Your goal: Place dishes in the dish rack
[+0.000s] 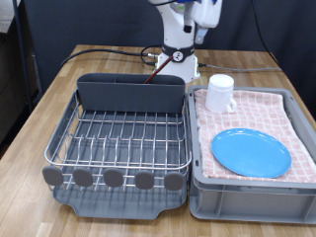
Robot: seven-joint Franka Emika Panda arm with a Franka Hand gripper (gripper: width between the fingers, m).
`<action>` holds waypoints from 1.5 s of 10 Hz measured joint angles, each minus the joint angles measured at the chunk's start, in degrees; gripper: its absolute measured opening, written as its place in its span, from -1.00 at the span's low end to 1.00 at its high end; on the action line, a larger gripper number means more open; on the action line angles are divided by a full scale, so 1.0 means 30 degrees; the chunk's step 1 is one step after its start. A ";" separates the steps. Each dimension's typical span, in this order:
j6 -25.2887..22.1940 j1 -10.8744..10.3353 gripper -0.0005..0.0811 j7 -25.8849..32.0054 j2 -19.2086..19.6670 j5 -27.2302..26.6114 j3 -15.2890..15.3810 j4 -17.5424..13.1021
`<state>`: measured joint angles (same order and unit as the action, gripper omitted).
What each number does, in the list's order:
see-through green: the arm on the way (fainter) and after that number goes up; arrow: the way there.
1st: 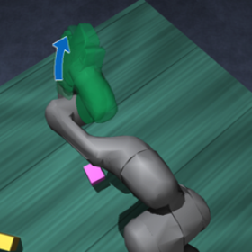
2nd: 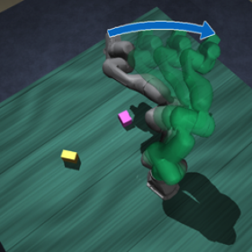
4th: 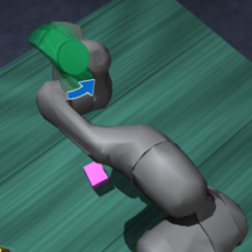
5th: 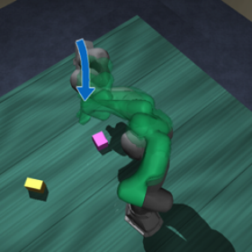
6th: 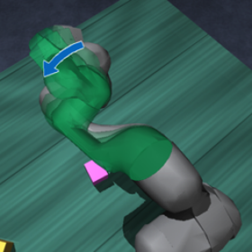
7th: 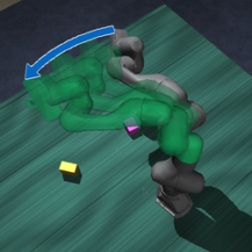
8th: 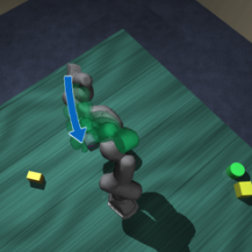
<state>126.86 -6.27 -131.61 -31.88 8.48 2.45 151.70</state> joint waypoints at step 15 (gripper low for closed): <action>0.0111 -0.1638 0.98 0.5643 0.7266 -0.1533 -0.0226 -0.7013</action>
<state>127.19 -11.18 -114.69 -10.08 3.88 1.77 130.66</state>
